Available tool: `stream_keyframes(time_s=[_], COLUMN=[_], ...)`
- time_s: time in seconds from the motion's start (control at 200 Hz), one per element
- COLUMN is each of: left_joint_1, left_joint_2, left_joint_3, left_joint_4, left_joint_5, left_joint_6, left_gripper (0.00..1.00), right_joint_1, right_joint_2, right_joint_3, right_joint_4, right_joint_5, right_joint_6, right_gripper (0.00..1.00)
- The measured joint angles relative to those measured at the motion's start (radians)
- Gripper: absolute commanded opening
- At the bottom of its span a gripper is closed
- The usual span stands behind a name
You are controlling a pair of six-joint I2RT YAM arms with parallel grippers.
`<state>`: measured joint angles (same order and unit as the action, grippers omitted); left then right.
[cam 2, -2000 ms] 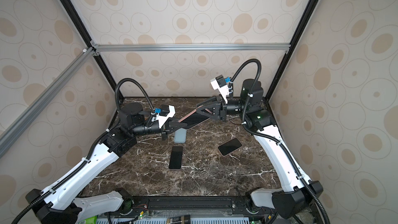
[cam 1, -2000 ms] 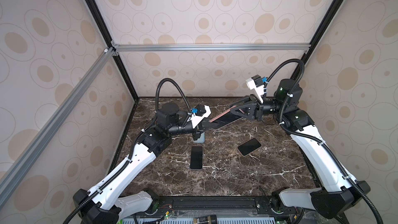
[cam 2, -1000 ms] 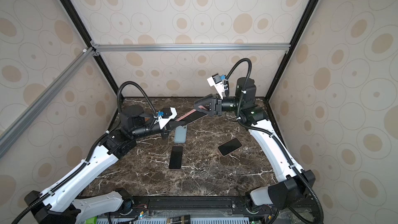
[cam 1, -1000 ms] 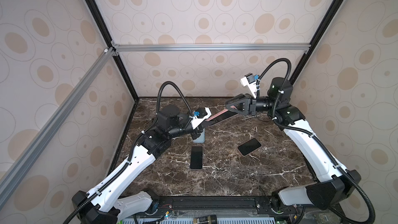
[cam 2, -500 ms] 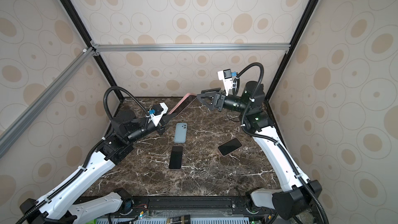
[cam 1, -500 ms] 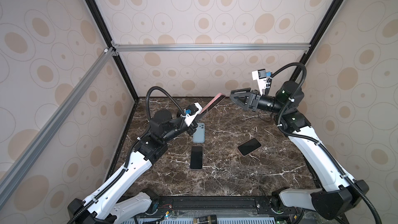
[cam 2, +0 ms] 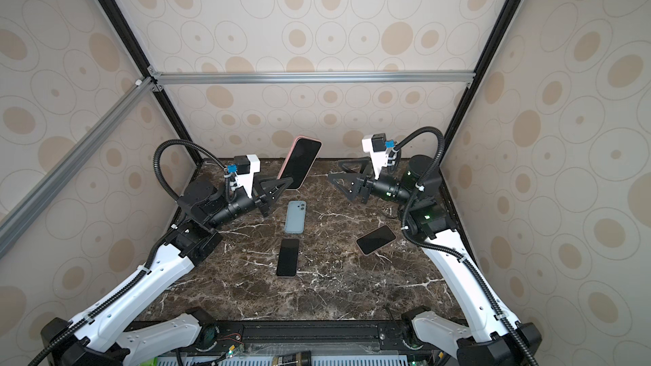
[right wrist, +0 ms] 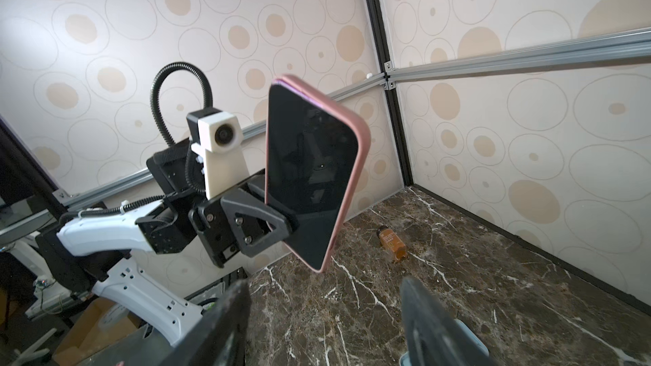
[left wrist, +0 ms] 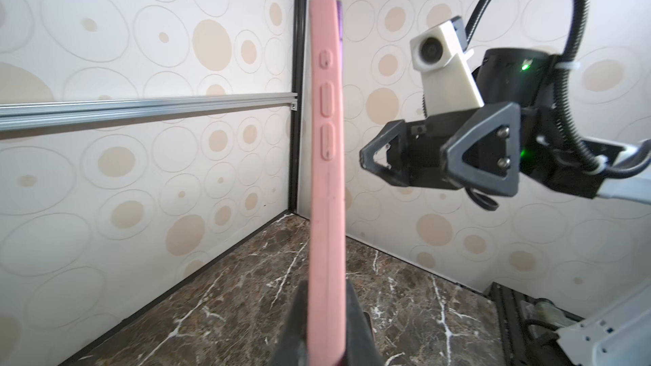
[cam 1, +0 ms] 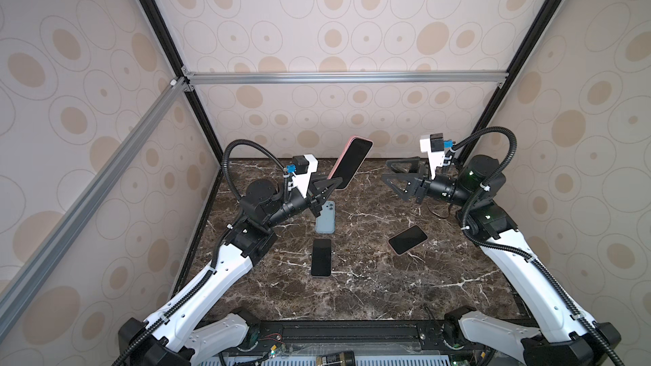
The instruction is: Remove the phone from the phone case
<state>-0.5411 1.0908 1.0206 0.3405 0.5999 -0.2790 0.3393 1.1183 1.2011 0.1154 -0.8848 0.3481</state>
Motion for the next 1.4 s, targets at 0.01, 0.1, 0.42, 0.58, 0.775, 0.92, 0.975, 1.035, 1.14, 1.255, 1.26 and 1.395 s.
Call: stream_keyframes(time_s=[0.01, 0.1, 0.42, 0.58, 0.775, 0.92, 0.975, 1.035, 1.14, 1.255, 1.26, 1.395], left_joint_1=[0.001, 0.003, 0.004, 0.004, 0.004, 0.004, 0.004, 0.004, 0.006, 0.006, 0.006, 0.006], left_joint_2=[0.003, 0.027, 0.057, 0.078, 0.099, 0.100, 0.100, 0.100, 0.100, 0.100, 0.100, 0.100], left_joint_3=[0.002, 0.012, 0.012, 0.012, 0.012, 0.012, 0.012, 0.012, 0.012, 0.012, 0.012, 0.012], left_joint_4=[0.007, 0.071, 0.290, 0.373, 0.408, 0.409, 0.410, 0.410, 0.416, 0.424, 0.424, 0.440], left_joint_5=[0.012, 0.080, 0.250, 0.305, 0.343, 0.354, 0.360, 0.363, 0.364, 0.364, 0.364, 0.364], left_joint_6=[-0.010, -0.087, -0.282, -0.344, -0.380, -0.386, -0.387, -0.387, -0.388, -0.388, -0.388, -0.397], left_gripper=[0.00, 0.00, 0.00, 0.00, 0.00, 0.00, 0.00, 0.00, 0.00, 0.00, 0.00, 0.00], right_joint_1=[0.001, 0.024, 0.109, 0.126, 0.149, 0.160, 0.166, 0.172, 0.178, 0.182, 0.182, 0.193], right_joint_2=[0.001, 0.008, 0.039, 0.045, 0.045, 0.050, 0.056, 0.061, 0.070, 0.077, 0.077, 0.078], right_joint_3=[0.000, 0.000, 0.000, 0.001, 0.004, 0.018, 0.024, 0.028, 0.034, 0.040, 0.040, 0.040], right_joint_4=[0.000, 0.004, 0.030, 0.047, 0.066, 0.069, 0.072, 0.073, 0.072, 0.073, 0.073, 0.090], right_joint_5=[-0.005, -0.041, -0.111, -0.123, -0.128, -0.130, -0.130, -0.129, -0.129, -0.125, -0.125, -0.112], right_joint_6=[0.000, -0.039, -0.109, -0.135, -0.162, -0.175, -0.177, -0.179, -0.181, -0.181, -0.181, -0.171], right_gripper=[0.66, 0.64, 0.57, 0.52, 0.47, 0.44, 0.43, 0.42, 0.40, 0.39, 0.39, 0.38])
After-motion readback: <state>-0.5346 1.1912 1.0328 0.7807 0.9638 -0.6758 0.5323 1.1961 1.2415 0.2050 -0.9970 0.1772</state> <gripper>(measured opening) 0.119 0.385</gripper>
